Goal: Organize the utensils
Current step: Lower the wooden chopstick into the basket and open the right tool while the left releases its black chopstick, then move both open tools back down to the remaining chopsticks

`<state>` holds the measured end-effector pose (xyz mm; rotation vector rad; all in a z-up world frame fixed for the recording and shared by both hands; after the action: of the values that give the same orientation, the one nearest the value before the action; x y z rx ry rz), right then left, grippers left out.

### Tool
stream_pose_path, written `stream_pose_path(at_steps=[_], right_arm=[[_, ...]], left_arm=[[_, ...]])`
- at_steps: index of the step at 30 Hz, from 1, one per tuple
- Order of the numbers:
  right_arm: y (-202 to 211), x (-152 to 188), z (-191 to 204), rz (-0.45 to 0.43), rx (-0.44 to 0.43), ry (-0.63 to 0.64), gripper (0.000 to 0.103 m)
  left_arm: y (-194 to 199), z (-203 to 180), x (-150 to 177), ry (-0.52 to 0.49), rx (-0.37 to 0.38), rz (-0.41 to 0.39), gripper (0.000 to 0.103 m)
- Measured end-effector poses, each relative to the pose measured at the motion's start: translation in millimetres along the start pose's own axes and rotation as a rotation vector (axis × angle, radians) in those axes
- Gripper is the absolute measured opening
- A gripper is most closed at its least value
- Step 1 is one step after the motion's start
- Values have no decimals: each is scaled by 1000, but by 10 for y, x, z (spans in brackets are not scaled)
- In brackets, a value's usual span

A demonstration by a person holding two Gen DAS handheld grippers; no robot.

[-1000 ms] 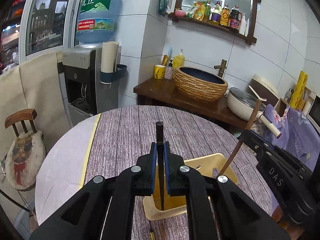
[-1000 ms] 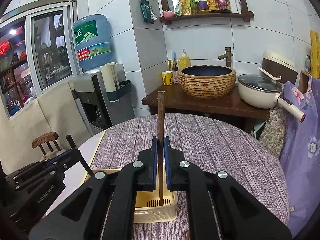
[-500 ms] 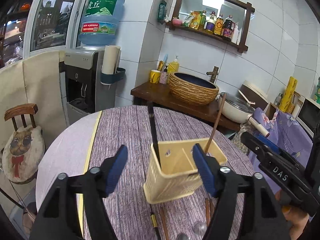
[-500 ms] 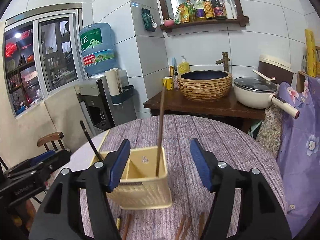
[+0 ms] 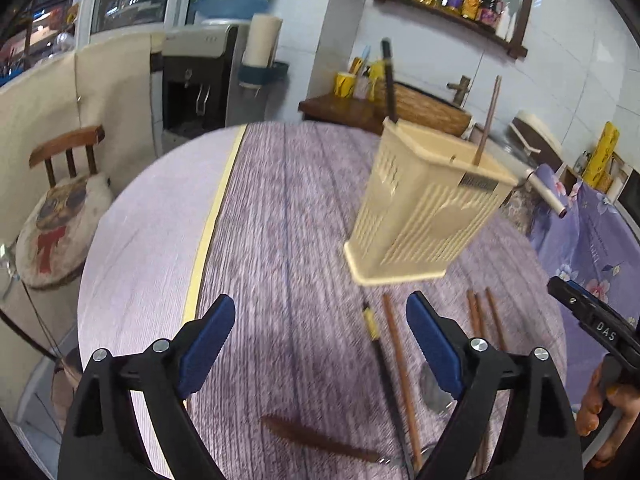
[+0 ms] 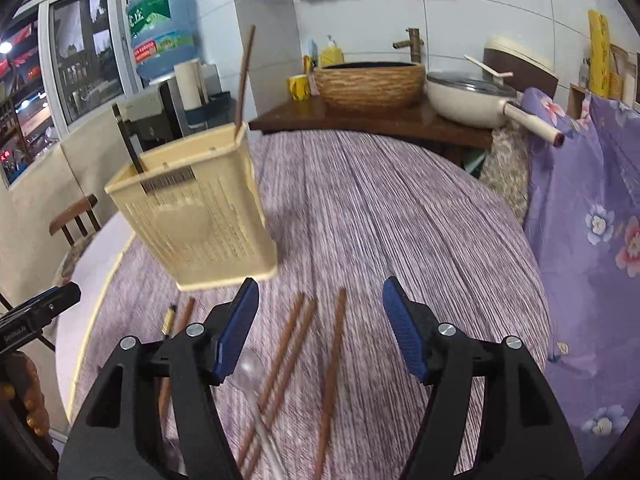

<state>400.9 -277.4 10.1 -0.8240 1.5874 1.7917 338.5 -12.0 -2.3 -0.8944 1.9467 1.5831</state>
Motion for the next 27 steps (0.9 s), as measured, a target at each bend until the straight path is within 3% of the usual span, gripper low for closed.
stream_pose_path(at_steps=[5, 13, 27], right_arm=[[-151, 299, -83, 74, 20, 7, 65], [-337, 532, -87, 161, 12, 16, 48], [-679, 634, -28, 253, 71, 51, 35]], left_arm=[[-124, 1, 289, -27, 3, 74, 67], [-270, -103, 500, -68, 6, 131, 49], [-411, -186, 597, -79, -8, 172, 43]])
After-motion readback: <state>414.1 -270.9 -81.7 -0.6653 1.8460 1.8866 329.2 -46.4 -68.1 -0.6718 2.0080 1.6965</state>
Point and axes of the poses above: each gripper's, at about its wrist camera, not at the fingertips, and y roughly against the way its jaws point, z to its left, x to its underside, the point moved 7 cm from there along -y, roughly the way its jaws point, and after that the axes turned 3 degrees about y, right-handed, at the moved point
